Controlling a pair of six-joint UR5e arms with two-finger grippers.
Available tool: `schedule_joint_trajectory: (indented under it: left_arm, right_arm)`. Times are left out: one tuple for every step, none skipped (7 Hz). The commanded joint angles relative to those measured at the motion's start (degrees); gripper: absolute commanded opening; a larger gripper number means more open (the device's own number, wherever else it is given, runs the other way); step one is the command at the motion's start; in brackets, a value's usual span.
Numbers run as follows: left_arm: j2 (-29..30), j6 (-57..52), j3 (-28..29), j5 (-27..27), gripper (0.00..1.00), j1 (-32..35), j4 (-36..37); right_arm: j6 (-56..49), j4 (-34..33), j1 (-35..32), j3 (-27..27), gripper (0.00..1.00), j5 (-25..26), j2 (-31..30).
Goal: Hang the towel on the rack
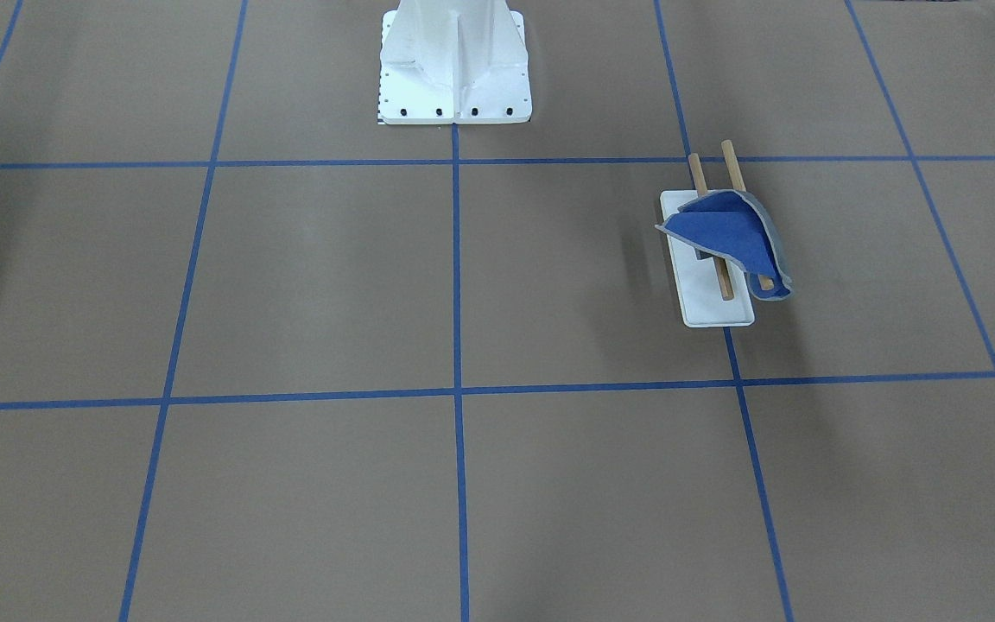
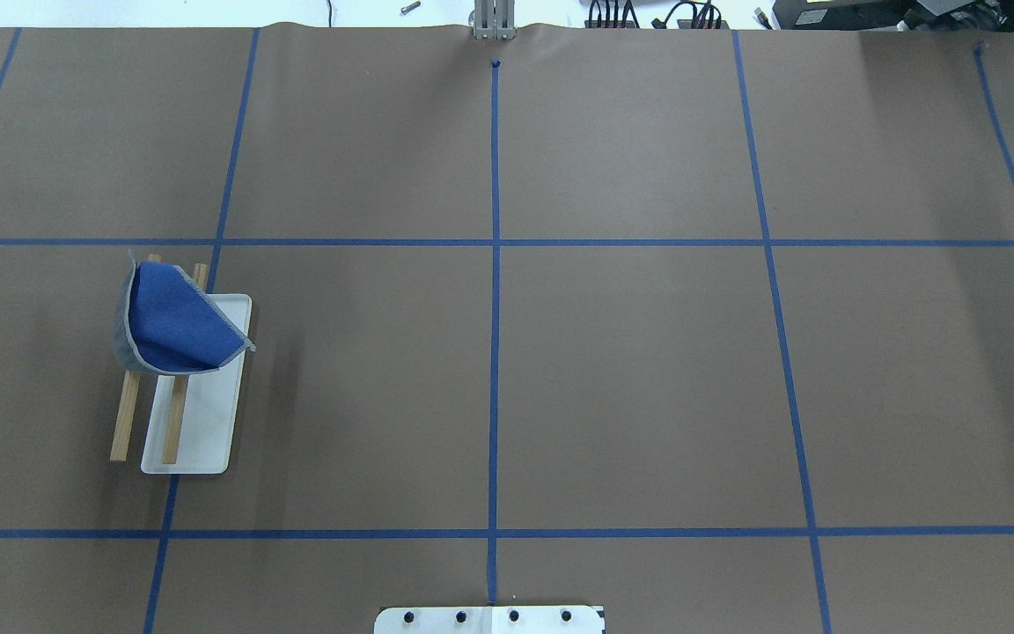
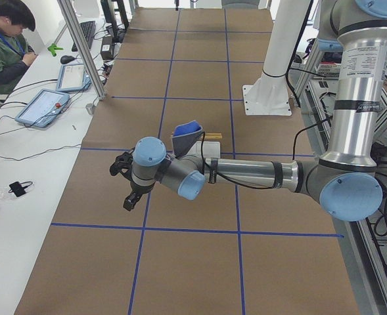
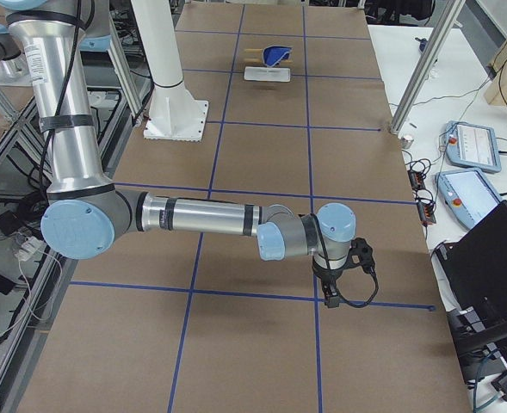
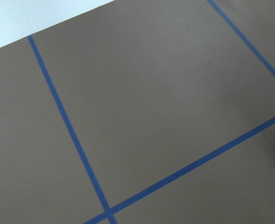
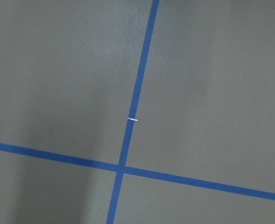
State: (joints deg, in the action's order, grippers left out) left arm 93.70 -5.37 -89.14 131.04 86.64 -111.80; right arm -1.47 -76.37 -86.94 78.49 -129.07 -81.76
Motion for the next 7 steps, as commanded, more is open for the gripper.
schedule_joint_trajectory:
  left_arm:
    - [-0.7,-0.79,0.54,-3.77,0.98,0.72,7.98]
    - [0.16,0.26,0.28,-3.43,0.98,0.63,16.09]
    - [-1.14,0.27,-1.55,-3.6,0.98,0.81,16.09]
    - [-2.46,0.36,-2.17,-3.51,0.99,0.81,15.48]
    - [-2.73,0.36,-1.74,-3.43,0.98,0.81,15.91]
    - [-2.91,0.45,-1.74,-2.9,0.98,0.89,16.96]
    - [-4.82,0.54,-2.09,-0.55,0.99,0.98,17.84]
  right_arm:
    - [-0.12,0.0,-0.77,0.0,1.0,-0.47,-0.68]
    - [-0.12,-0.09,-0.86,0.0,1.0,-0.56,-0.86]
    - [-0.29,-0.09,-0.86,0.0,1.0,-0.65,-1.03]
    - [-0.47,-0.09,-0.95,0.08,1.0,-0.74,-1.21]
    - [-0.38,-0.09,-1.12,0.08,1.0,-0.74,-1.47]
    - [-0.47,-0.09,-1.38,0.08,1.0,-0.74,-1.39]
    - [-0.47,-0.09,-1.82,0.43,1.0,-0.74,-1.3]
